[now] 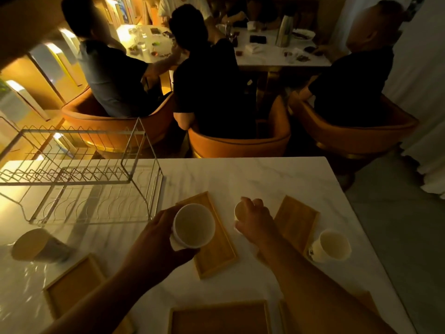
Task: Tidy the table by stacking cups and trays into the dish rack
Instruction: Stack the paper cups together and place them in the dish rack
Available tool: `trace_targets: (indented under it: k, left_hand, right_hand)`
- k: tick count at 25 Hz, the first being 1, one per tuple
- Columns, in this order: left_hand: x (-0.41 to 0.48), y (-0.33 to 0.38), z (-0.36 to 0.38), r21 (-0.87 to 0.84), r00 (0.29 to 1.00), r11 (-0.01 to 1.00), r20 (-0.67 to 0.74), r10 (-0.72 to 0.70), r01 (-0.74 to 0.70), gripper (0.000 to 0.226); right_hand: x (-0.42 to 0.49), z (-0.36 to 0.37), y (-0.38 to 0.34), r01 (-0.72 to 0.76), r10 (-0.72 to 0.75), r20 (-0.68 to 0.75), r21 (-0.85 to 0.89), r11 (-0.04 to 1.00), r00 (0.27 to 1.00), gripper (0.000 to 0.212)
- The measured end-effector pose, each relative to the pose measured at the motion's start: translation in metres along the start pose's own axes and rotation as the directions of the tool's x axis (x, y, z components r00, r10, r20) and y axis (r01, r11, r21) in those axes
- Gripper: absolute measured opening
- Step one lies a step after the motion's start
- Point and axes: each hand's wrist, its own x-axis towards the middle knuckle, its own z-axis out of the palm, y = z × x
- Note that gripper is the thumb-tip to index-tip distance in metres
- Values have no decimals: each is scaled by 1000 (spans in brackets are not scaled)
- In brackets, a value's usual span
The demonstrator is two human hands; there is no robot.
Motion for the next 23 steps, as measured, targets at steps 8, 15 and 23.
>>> trace_targets:
  k: [8, 15, 23]
  left_hand:
    - [22, 20, 18, 18, 996, 998, 68, -65, 64, 99]
    - [42, 69, 28, -15, 997, 997, 42, 70, -70, 89]
    - [46, 117, 48, -26, 989, 993, 86, 118, -116, 91]
  right_hand:
    - [-89, -137, -25, 420, -93, -549, 509, 751, 831, 80]
    - [-121, -154, -22, 427, -248, -407, 442, 789, 879, 83]
    - [-110, -114, -3, 410, -299, -343, 323, 853, 891, 81]
